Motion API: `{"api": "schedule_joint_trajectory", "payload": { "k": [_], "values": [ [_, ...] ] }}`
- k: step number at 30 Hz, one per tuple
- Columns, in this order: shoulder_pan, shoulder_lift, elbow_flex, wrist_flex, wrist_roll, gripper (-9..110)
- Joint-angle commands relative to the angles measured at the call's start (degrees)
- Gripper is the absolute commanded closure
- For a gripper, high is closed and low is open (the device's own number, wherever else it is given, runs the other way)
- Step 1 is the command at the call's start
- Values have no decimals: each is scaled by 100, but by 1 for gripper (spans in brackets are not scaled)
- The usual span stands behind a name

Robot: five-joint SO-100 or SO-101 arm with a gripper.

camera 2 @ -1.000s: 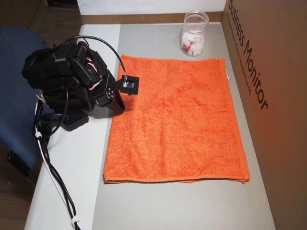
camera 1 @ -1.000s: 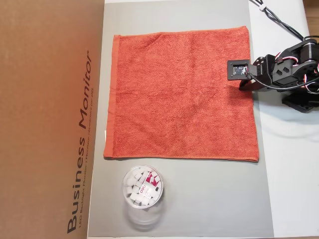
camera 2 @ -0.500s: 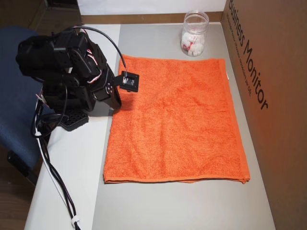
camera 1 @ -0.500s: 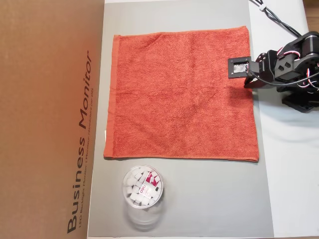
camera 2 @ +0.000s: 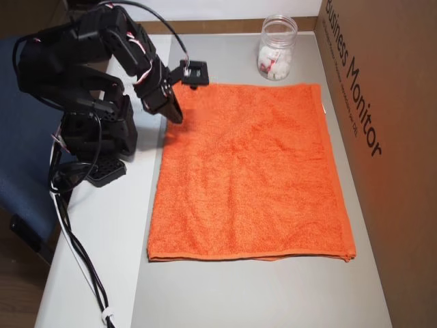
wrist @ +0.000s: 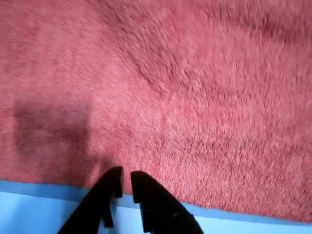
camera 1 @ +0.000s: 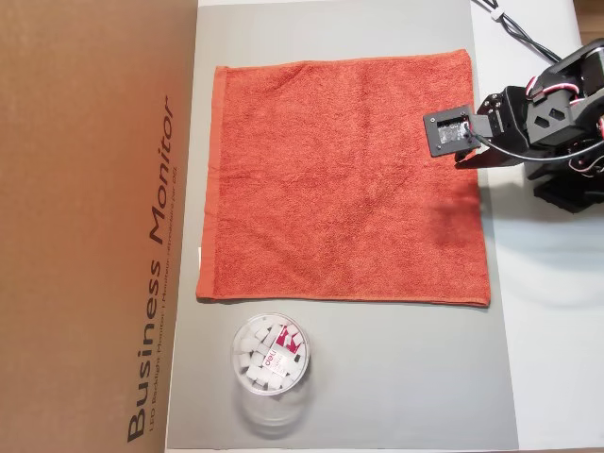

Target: Fold the blanket.

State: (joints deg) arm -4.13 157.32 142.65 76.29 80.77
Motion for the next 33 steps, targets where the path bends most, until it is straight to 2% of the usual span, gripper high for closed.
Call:
{"api": "schedule_joint_trajectory", "payload": {
  "k": [1,4,13,19,23,29,33],
  "values": [
    [-290,-202,-580,9,-44,101],
    [-554,-360,-853,44,-193,101],
    [-1107,-422,-1274,44,-1758,101],
    [-1731,-343,-1371,53,-2435,101],
    [-2259,-325,-1371,53,-2540,100],
    [-3103,-325,-1336,53,-2443,88],
    [-3674,-378,-1292,53,-2443,86]
  ]
}}
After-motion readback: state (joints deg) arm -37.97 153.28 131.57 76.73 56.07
